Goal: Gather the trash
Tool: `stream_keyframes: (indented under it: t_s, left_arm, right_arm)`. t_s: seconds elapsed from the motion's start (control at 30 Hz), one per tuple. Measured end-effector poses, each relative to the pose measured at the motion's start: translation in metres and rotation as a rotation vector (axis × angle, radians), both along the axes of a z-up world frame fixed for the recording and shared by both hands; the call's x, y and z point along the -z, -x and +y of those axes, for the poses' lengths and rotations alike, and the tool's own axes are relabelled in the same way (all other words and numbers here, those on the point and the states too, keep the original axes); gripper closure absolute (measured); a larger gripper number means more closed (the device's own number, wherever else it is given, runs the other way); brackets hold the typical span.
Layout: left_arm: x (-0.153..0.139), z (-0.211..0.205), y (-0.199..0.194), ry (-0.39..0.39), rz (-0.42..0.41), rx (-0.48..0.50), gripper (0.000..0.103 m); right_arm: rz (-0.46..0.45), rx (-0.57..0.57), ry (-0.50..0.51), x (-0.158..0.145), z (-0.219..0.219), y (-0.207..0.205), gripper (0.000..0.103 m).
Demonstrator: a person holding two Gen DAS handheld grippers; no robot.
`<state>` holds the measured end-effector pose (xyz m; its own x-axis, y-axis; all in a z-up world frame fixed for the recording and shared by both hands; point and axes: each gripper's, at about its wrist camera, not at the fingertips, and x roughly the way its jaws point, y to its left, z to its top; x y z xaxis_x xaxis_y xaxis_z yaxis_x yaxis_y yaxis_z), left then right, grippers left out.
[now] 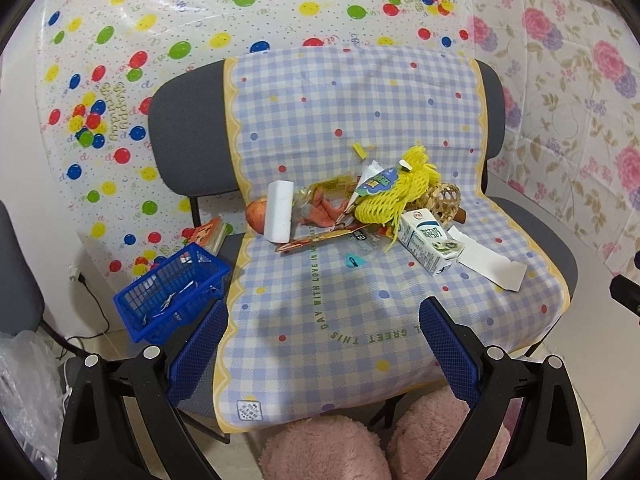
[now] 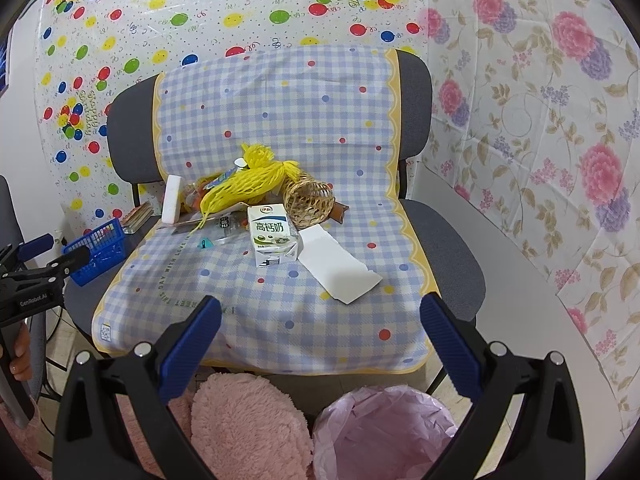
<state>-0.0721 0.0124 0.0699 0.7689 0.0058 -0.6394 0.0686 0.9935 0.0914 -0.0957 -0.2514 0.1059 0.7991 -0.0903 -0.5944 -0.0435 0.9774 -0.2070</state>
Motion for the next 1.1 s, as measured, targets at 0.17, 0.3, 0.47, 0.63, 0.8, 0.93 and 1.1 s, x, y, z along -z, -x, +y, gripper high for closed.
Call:
stream_keyframes:
  t_s: [0.17, 0.3, 0.47, 0.63, 0.8, 0.93, 1.1]
  left_arm:
    - [0.008, -0.007, -0.017, -0.005, 0.036, 0.025, 0.008]
    - [0.014, -0.011, -0.028, -0.002, 0.056, 0.029, 0.008]
    - [0.02, -0.021, -0.049, -0.022, 0.074, 0.05, 0.008]
    - [0.023, -0.025, -0.069, 0.017, 0.027, 0.042, 0.008]
    - [0.029, -0.045, -0.101, -0.041, 0.048, 0.099, 0.008]
    - [0.036, -0.06, -0.126, -0.031, 0.073, 0.136, 0.008]
    - [0.053, -0.074, -0.161, -0.05, 0.084, 0.125, 0.008]
  right_arm:
    - [-0.059, -0.015, -0.044, 0.003, 0.0, -0.013, 0.006]
    - [-0.068, -0.021, -0.067, 0.002, -0.002, -0.026, 0.006]
    - [0.005, -0.004, -0.109, 0.009, -0.01, -0.05, 0.006]
    - [-0.022, -0.006, -0.132, 0.013, -0.02, -0.069, 0.006]
    - [-0.018, 0.0, -0.102, 0.019, -0.026, -0.089, 0.006]
    - [0.013, 0.006, -0.087, 0.025, -0.03, -0.108, 0.006]
    - [0.036, 0.021, -0.045, 0.031, -0.032, -0.13, 0.006]
